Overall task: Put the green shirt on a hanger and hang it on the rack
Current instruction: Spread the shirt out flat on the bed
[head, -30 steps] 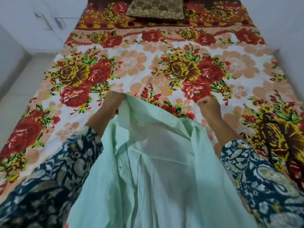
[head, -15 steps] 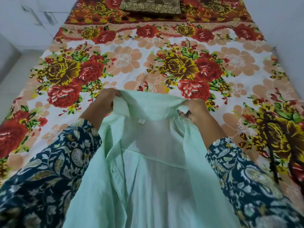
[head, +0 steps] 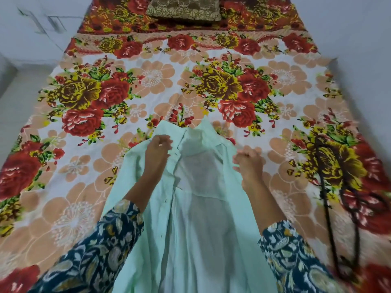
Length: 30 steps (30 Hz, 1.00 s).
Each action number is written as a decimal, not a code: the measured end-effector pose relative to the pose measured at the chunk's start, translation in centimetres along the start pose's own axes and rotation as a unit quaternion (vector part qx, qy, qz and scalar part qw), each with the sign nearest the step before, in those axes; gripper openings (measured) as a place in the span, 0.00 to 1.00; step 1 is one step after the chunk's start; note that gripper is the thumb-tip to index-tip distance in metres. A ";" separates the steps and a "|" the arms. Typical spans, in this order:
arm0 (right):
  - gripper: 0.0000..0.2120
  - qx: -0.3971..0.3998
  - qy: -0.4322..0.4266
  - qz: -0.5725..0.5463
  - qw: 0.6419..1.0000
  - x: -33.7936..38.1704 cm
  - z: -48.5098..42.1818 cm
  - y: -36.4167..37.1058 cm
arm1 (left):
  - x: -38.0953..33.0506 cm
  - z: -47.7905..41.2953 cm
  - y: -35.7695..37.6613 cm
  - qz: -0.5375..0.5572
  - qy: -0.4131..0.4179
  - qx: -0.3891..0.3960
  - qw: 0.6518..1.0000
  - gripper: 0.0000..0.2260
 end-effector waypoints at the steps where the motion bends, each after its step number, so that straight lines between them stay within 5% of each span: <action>1: 0.13 -0.010 -0.011 0.047 0.999 -1.2 0.9 -0.8 | 0.3 1.3 0.8 -0.014 -0.006 0.026 1.000 0.06; 5: 0.08 -0.012 -0.001 0.232 0.973 -4.9 4.8 -4.4 | 1.5 6.5 5.0 -0.076 -0.099 0.166 0.978 0.06; 10: 0.12 0.009 -0.054 0.259 0.964 -4.9 4.8 -6.8 | 2.2 10.0 7.7 -0.094 -0.145 0.220 0.960 0.05; 22: 0.10 0.038 0.010 0.245 0.969 -3.0 -3.6 -6.0 | 0.9 5.1 14.4 -0.181 -0.042 0.269 0.945 0.15; 26: 0.03 0.008 -0.089 0.150 0.985 -1.1 -3.4 -7.4 | 0.3 4.7 18.0 -0.396 0.115 0.328 0.850 0.27; 30: 0.09 0.065 -0.148 0.146 0.976 1.5 -1.2 -8.3 | -2.5 3.4 19.5 -0.526 0.181 0.295 0.777 0.16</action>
Point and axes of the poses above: each hand's wrist, its own z-axis away from the middle knuckle, its own y-axis out of the palm, x = y × z, the point moved 3 cm from there along -z, towards the middle knuckle, and after that the axes turned 6 degrees about z, right-handed, at the moved point
